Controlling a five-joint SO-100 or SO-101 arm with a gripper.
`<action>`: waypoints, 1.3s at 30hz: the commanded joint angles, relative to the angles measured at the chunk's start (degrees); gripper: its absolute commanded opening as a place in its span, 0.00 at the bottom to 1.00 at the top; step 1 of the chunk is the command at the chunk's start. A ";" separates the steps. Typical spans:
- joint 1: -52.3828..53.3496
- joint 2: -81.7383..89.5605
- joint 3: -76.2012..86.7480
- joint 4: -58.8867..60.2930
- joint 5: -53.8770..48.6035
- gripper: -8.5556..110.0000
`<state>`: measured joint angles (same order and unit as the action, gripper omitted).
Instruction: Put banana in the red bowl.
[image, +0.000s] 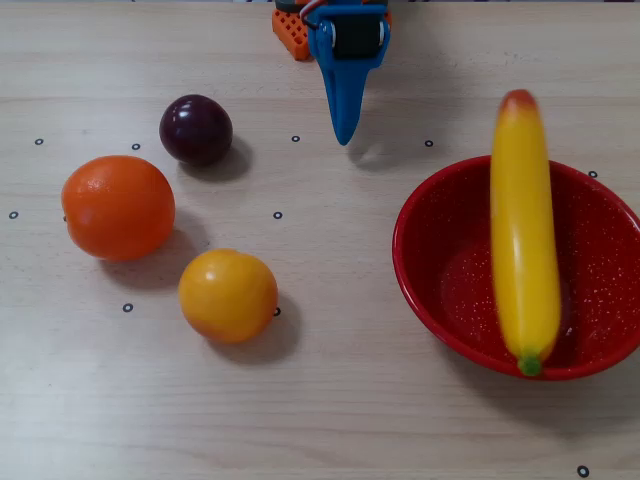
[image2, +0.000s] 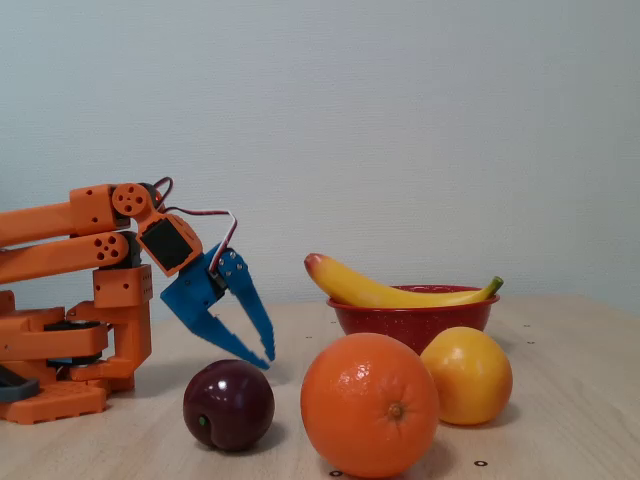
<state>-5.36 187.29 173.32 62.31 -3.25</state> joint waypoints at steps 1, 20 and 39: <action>1.67 1.85 1.49 0.97 0.62 0.07; 2.99 3.60 3.87 5.10 4.04 0.07; 1.14 3.60 2.55 10.37 6.33 0.07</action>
<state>-3.25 189.93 177.54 71.46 3.25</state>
